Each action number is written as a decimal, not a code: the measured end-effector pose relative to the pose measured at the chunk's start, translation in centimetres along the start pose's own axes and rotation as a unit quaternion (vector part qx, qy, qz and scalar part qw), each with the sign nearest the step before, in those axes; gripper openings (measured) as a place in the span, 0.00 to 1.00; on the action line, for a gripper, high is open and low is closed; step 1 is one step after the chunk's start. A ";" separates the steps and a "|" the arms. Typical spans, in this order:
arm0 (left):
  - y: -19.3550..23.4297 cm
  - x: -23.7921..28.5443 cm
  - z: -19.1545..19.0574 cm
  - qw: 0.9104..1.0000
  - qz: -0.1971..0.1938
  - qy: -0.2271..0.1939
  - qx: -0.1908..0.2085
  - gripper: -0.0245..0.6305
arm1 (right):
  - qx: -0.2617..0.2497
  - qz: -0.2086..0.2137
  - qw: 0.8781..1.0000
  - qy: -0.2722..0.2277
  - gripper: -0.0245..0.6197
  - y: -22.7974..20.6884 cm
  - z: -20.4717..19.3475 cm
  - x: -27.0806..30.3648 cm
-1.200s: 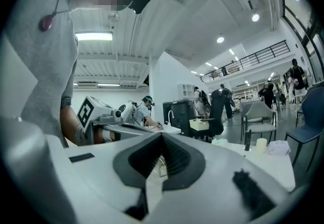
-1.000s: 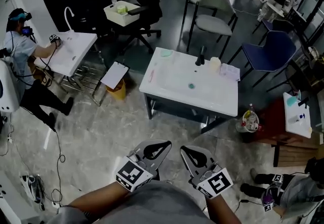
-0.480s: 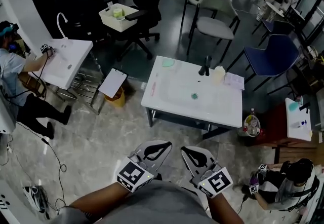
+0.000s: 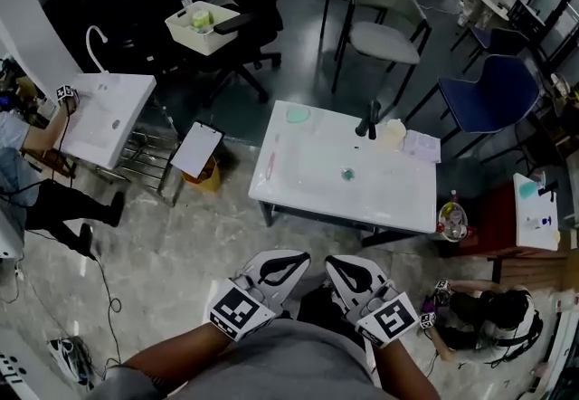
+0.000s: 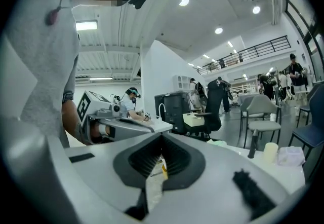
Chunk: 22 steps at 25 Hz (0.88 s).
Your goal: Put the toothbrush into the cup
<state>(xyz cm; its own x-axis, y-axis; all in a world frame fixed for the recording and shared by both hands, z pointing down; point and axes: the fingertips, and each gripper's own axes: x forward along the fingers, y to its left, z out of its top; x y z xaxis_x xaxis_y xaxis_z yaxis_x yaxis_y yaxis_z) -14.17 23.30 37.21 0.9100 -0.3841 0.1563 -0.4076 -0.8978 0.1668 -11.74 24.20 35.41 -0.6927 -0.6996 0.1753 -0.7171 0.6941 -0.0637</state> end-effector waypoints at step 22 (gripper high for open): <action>5.5 15.3 4.3 0.992 0.129 -0.010 0.007 0.05 | 0.010 0.088 0.996 -0.019 0.05 -17.5 1.2 -1.1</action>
<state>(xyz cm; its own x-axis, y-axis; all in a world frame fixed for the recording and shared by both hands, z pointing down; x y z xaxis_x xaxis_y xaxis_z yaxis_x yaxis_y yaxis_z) -2.15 11.51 36.30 0.7772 -0.6053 0.1722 -0.6259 -0.7719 0.1112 1.44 12.63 35.15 -0.8102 -0.5733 0.1224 -0.5851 0.8036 -0.1091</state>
